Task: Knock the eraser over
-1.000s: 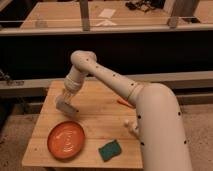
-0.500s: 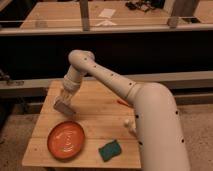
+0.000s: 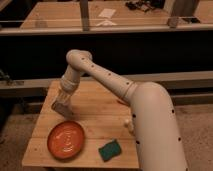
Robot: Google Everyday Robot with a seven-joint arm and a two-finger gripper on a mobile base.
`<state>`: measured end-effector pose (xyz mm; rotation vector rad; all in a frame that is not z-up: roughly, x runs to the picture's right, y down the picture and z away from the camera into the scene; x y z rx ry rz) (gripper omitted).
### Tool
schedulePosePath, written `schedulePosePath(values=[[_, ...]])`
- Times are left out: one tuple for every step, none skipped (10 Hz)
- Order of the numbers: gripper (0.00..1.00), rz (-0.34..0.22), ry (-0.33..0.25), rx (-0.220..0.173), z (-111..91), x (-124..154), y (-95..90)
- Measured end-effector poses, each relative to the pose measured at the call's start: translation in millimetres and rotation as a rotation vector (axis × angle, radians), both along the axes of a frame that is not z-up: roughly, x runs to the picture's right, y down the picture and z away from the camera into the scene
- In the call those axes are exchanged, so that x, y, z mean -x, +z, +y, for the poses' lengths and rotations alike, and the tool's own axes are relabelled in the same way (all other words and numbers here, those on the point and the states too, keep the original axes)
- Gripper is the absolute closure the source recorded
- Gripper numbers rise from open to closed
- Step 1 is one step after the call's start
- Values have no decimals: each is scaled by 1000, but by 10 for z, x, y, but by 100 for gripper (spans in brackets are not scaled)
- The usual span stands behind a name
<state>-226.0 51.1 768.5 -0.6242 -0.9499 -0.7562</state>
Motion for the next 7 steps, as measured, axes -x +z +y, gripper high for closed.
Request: schedulePosePath(values=[[93,-1,-4,3,13,22,-2],[93,0,-4,3,10,30,-3],[93,-1,-6,5,12,42,-2],[93,-1,-9,8,18,57,-3],[93,-3,-12,10,24,87,-12],[93,-4,-13,12,29,92,-11],[93,-4,-14,14,32,92,-12]])
